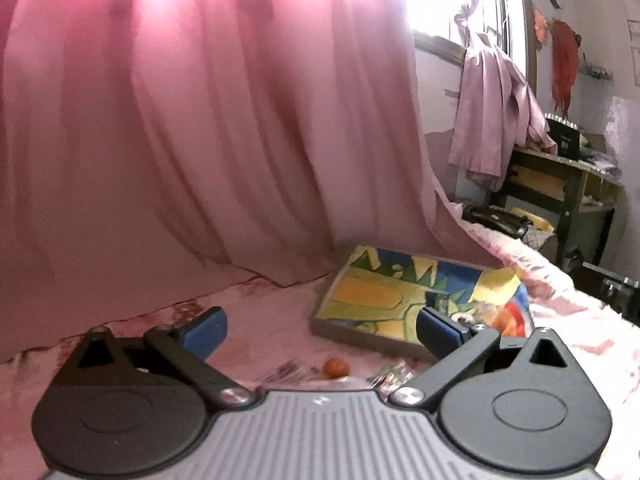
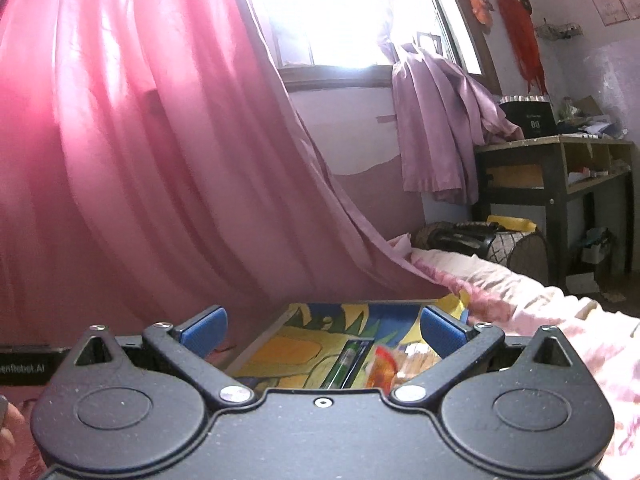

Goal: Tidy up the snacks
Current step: 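Withdraw both open tools from the tray back toward the snack pile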

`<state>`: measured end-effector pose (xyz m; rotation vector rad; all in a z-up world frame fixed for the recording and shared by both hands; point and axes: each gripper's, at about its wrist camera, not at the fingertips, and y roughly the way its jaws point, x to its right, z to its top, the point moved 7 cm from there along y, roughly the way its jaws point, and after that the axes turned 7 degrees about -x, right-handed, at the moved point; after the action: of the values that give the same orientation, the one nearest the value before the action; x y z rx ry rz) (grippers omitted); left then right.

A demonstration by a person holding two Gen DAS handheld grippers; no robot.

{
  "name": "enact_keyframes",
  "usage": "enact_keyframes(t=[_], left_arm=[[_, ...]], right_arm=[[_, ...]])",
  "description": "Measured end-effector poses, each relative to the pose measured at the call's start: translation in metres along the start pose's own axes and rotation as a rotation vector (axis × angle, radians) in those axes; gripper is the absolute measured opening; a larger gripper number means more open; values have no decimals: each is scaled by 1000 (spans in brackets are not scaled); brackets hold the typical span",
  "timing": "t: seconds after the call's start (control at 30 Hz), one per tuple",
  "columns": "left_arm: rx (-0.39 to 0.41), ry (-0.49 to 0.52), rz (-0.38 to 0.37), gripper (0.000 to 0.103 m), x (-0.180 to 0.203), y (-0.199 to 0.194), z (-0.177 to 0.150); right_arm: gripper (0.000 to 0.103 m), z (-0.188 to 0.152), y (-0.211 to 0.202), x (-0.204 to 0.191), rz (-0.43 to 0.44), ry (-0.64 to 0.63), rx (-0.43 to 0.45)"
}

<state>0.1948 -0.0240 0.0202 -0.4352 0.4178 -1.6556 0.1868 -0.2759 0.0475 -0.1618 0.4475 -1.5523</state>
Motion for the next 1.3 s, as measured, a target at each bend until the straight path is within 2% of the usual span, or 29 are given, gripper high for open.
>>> enact_keyframes(t=[0.17, 0.33, 0.47, 0.83, 1.3], left_arm=[[-25, 20, 35, 103, -11, -18, -26], [-86, 29, 80, 103, -23, -26, -50], [-136, -10, 69, 103, -31, -31, -64], [-283, -66, 80, 103, -42, -26, -84], [-418, -52, 59, 103, -39, -11, -94]], right_arm=[[102, -18, -14, -11, 3, 9, -36], [102, -39, -23, -22, 3, -1, -91], [102, -52, -27, -31, -1, -15, -133], [102, -93, -20, -51, 8, -72, -323], [102, -115, -4, -60, 8, -128, -464]])
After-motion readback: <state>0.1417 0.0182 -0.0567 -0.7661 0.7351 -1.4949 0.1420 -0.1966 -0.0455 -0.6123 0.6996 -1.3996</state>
